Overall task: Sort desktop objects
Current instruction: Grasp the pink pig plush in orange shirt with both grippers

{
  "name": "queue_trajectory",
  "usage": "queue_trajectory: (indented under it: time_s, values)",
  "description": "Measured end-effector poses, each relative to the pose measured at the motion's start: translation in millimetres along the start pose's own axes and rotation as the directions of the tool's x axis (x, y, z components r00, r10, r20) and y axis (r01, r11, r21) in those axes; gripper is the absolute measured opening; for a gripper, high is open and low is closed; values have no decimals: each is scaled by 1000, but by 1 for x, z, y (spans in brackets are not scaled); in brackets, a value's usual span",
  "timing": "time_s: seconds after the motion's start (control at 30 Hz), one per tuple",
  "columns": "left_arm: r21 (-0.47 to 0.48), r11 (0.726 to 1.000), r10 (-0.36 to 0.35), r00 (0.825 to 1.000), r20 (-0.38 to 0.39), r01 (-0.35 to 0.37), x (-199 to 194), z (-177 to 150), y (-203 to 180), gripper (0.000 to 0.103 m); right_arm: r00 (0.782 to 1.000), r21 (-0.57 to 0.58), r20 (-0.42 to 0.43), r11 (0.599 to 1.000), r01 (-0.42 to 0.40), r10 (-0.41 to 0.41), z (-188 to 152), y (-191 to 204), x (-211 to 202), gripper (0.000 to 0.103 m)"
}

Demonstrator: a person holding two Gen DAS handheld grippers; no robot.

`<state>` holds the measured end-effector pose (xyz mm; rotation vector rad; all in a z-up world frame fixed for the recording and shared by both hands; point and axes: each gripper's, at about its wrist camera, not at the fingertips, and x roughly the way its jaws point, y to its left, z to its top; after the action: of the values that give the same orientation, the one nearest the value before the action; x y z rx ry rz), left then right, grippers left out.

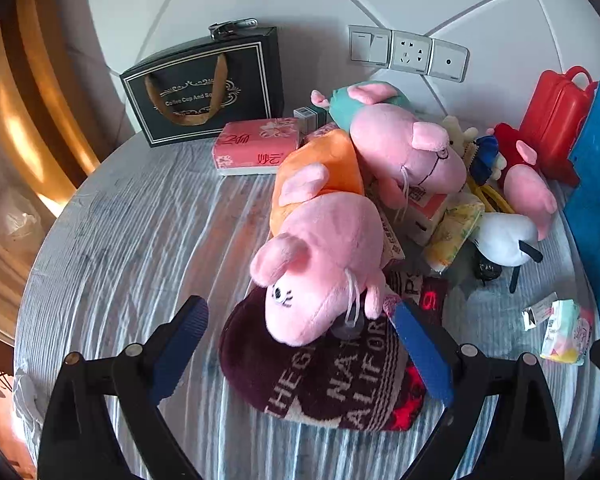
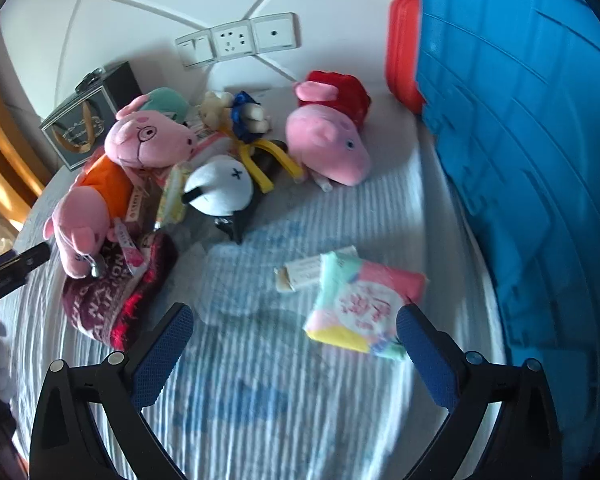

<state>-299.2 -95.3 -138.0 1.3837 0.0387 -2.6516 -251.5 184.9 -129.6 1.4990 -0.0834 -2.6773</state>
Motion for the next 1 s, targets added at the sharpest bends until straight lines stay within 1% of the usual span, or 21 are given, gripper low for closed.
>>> queue_trajectory:
  time_s: [0.13,0.17,0.2,0.23,0.27,0.33,0.4,0.47,0.5,0.53,0.57,0.6,0.63,0.67,0.73,0.8,0.83,0.87,0.9,0.93,1.0]
  values:
    - [-1,1000,17,1000,-13,-17,36,16,-8,96,1000,-54,-24,999,4,-5,12,21,19,103]
    - [7,1000,17,1000,-19,-16,43,18,-8,94,1000,-66,-29,998,-4,2,15,27,25,103]
    - [13,1000,13,1000,-23,-13,48,18,-7,80,999,-75,-31,997,-10,7,18,31,29,103]
    - [14,1000,-18,999,-44,19,54,17,-3,62,999,-84,-33,996,-17,14,22,38,34,103]
    - [4,1000,-27,998,-60,28,56,14,2,62,999,-95,-34,995,-29,26,26,45,38,103]
    - [-13,999,-44,997,-57,44,52,5,16,60,998,-121,-34,991,-62,59,33,60,45,103]
    - [-21,999,-37,999,-38,36,43,-6,37,60,994,-154,-34,983,-105,101,39,79,51,103]
    - [-36,999,-4,1000,-9,4,34,-10,63,60,987,-200,-41,966,-162,157,45,102,57,103]
    - [-44,999,29,1000,-2,-29,31,-9,75,60,983,-224,-47,957,-185,179,47,114,61,103]
    - [-49,994,99,995,6,-99,31,-6,90,60,978,-253,-54,945,-207,200,49,130,65,103]
    - [-49,987,154,988,7,-153,33,-3,102,60,976,-271,-56,937,-220,213,51,140,67,103]
    - [-57,980,188,982,-2,-188,36,-1,114,60,972,-291,-59,927,-235,228,53,152,71,103]
    - [-89,976,197,980,-21,-198,37,2,132,60,968,-308,-63,918,-251,243,56,164,73,103]
    - [-118,975,185,982,-29,-187,36,3,142,60,965,-321,-70,910,-261,252,58,174,76,103]
    - [-185,971,151,988,-16,-151,25,0,161,60,960,-347,-76,896,-278,268,61,192,80,103]
    - [-233,968,98,995,-3,-96,16,-6,167,62,959,-374,-75,884,-280,272,63,206,82,103]
    - [-256,965,59,998,2,-57,15,-9,167,69,960,-388,-73,879,-278,271,63,212,81,103]
    - [-267,963,39,999,5,-36,17,-11,165,74,960,-401,-75,873,-278,271,63,217,82,103]
    - [-268,963,27,1000,8,-24,20,-13,161,80,960,-411,-77,868,-277,270,63,221,83,103]
    - [-264,964,33,999,1,-31,26,-12,158,81,960,-420,-80,864,-278,269,65,225,84,103]
    - [-265,962,52,998,-47,-63,40,-12,151,81,956,-435,-84,853,-290,282,66,232,85,103]
